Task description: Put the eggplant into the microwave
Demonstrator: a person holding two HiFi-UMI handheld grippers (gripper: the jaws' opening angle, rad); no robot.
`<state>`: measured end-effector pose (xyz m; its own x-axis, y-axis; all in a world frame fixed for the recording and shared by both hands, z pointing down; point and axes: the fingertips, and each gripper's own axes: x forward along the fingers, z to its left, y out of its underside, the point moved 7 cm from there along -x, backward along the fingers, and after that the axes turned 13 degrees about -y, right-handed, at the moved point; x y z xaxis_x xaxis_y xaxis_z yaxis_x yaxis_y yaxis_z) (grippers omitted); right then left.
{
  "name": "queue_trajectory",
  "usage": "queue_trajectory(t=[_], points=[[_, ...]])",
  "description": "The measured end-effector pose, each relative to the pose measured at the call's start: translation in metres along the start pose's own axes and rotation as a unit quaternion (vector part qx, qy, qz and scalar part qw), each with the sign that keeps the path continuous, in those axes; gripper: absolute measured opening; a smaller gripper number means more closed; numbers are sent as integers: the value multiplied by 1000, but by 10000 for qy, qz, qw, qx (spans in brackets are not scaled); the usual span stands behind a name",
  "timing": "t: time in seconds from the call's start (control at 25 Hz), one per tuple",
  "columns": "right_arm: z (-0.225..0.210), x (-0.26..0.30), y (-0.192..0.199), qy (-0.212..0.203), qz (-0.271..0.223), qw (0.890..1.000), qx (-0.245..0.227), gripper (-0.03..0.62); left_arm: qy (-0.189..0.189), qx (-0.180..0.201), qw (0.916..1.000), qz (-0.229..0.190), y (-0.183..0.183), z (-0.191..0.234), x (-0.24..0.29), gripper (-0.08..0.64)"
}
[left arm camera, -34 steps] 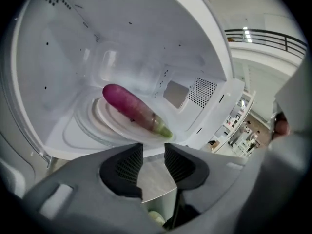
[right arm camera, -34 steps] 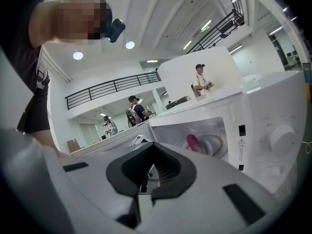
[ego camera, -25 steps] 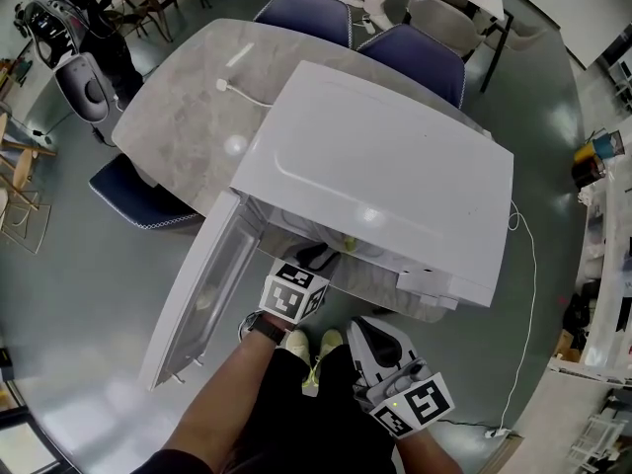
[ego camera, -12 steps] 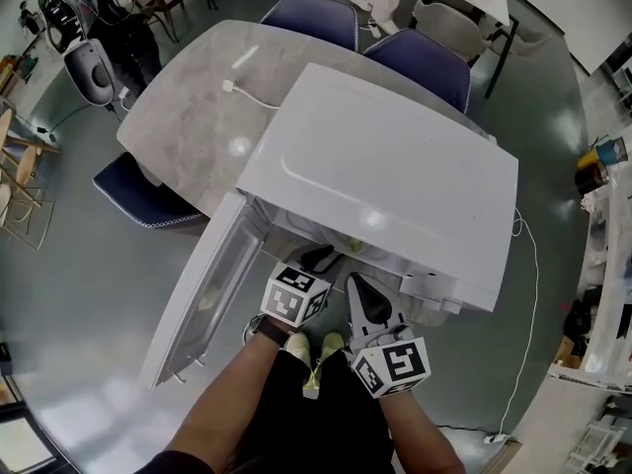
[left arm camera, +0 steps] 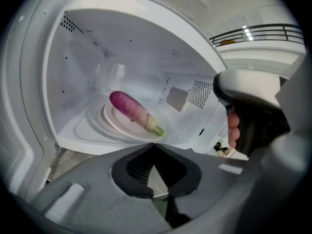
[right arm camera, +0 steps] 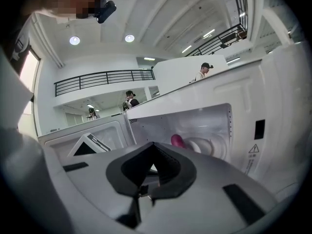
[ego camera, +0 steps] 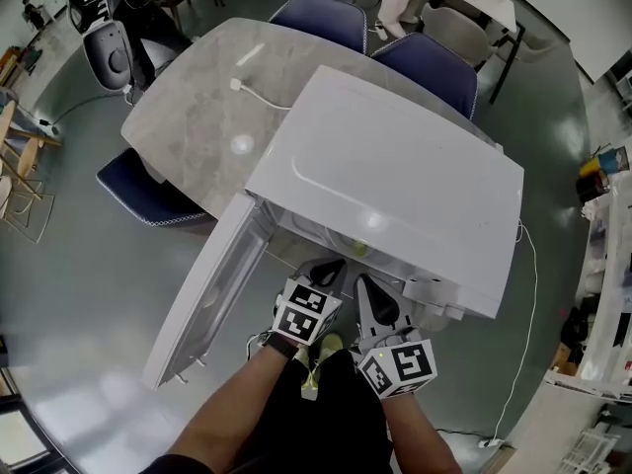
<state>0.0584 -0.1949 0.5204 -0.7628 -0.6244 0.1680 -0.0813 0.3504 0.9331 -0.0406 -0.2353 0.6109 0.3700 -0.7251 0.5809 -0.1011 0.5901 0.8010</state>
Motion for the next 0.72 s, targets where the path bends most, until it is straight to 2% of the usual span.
queue_trajectory(t=[0.2,0.72], points=[[-6,-2,5,48,48,10000,5,2,-102,-207,9996,-187,-6,-6,11,8],[-14,1,8,48,162,9999,36,2,-340,-465,9981,-222,-24,10,35,8]])
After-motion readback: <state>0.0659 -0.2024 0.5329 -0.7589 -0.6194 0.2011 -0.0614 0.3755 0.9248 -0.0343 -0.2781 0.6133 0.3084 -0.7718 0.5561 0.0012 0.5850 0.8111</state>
